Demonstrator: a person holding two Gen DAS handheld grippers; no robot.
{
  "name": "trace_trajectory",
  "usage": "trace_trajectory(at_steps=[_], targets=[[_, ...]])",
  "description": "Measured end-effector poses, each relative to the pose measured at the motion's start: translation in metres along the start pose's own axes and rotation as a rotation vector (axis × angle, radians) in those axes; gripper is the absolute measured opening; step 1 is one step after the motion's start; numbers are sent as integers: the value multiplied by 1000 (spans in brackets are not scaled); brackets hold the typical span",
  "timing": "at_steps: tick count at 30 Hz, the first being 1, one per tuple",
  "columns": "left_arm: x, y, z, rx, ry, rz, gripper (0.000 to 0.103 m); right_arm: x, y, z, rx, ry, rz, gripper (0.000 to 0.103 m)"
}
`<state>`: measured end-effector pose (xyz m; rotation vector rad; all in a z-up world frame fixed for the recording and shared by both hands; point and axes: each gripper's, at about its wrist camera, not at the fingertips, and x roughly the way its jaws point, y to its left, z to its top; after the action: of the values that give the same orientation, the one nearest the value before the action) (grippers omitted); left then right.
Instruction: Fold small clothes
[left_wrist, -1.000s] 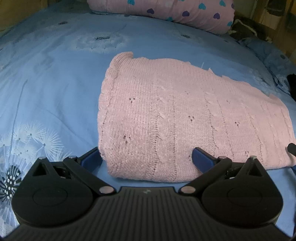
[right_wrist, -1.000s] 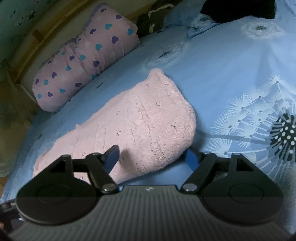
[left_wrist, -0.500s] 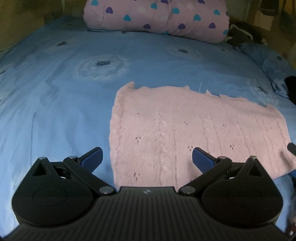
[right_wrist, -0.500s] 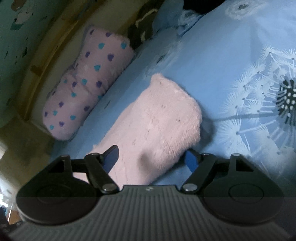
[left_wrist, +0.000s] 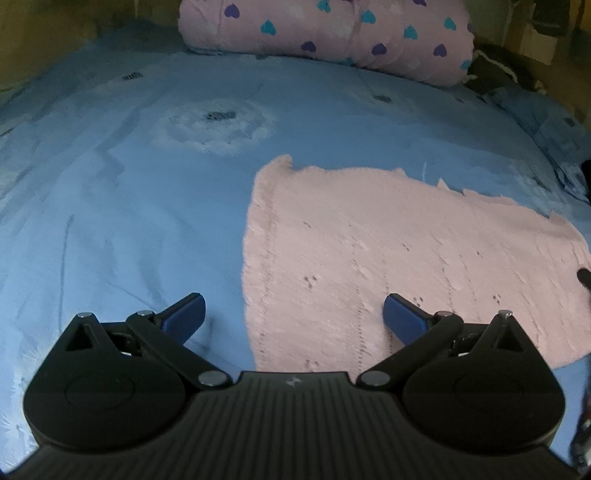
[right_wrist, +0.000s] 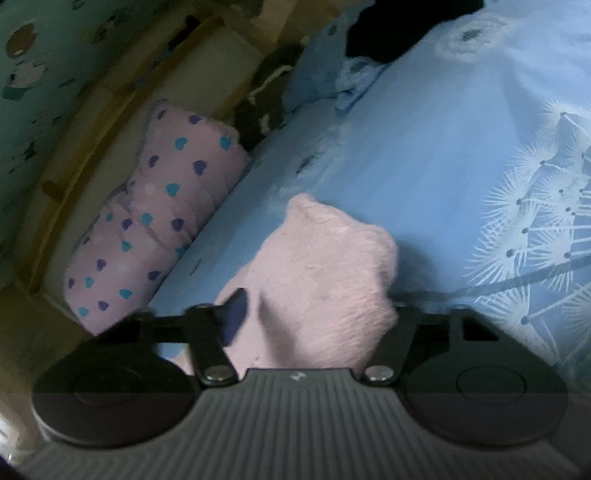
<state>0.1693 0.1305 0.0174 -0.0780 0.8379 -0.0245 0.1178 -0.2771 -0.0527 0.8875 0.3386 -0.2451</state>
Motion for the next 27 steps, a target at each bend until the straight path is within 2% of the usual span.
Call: trace_trajectory(at_steps=[1,4,12,16,23,27], targets=[[-2,1,0,0,-5,3,103,2,-4,2,21,7,-3,38],[-3,7,1,-21,-10,0,103,4,-9,9,65,41,31,30],[-7,27,5,-88,-10,-1,103,-7,22,18,-74,37,75,27],[-5,31,6,-98,4,6,103,-10,50,22,-164,33,107,27],[-5,33,7,-100,10,15,103,-16,96,16,-325,32,156,27],[-8,37,7,-116,5,14,103,-12,119,11,-371,63,181,26]])
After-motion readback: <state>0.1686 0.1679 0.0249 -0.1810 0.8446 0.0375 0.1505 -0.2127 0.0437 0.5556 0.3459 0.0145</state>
